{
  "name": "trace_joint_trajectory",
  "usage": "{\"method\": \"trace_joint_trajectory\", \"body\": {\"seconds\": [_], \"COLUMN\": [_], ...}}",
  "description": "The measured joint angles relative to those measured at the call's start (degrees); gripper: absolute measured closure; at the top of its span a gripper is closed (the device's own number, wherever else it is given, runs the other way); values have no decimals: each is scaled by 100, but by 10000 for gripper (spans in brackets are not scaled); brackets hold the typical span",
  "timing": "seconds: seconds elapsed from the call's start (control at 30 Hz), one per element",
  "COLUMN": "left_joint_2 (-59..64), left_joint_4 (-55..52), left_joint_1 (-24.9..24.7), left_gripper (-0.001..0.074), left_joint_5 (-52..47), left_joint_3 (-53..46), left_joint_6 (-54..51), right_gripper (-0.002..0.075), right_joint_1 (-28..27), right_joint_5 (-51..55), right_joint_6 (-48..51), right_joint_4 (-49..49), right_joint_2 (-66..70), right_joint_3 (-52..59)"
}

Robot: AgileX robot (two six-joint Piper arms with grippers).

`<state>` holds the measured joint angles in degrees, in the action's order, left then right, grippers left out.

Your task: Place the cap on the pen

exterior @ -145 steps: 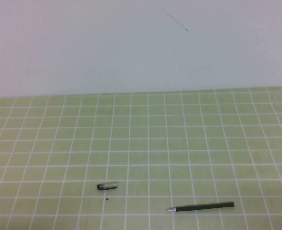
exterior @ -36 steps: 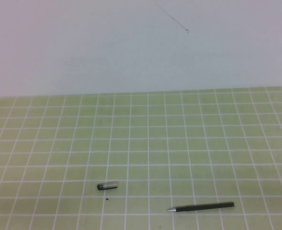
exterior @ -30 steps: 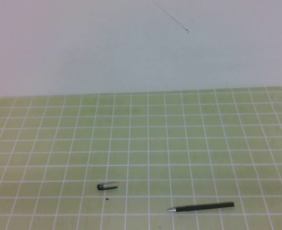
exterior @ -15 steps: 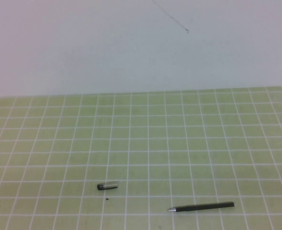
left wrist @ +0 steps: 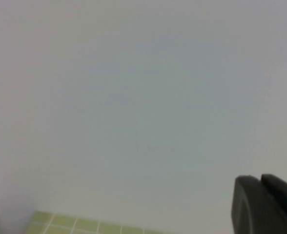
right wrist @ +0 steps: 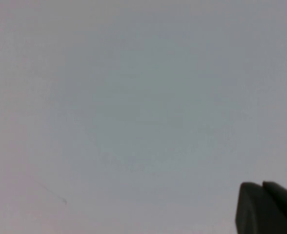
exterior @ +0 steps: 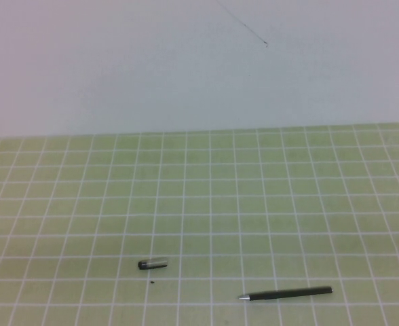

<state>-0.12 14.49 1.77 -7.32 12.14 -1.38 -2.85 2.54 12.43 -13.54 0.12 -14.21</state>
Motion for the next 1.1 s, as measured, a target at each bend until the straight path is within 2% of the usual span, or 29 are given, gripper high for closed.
{"method": "trace_joint_trajectory", "body": {"seconds": [0.2,0.3,0.43,0.67,0.83,1.1], "left_joint_2": [0,0,246,1583,2436,2596], "left_joint_4": [-104,248,325,325,325,334], "left_joint_1": [0,0,0,0,0,0], "left_gripper": [736,736,736,736,736,736], "left_joint_5": [137,61,-145,-853,-1266,-1434], "left_joint_3": [-10,-10,58,530,886,990], "left_joint_6": [-29,5,10,-18,-222,-497], "right_gripper": [729,729,729,729,729,729], "right_joint_1": [0,8,8,12,452,1883], "right_joint_5": [2200,3113,3848,6340,6237,6019], "right_joint_6": [696,1137,2174,4558,4921,5092], "right_joint_4": [-39,-116,-126,-482,-664,-204], "right_joint_2": [887,1692,2824,5373,6661,8434], "right_joint_3": [-1233,-1802,-2567,-4139,-4862,-5521]}}
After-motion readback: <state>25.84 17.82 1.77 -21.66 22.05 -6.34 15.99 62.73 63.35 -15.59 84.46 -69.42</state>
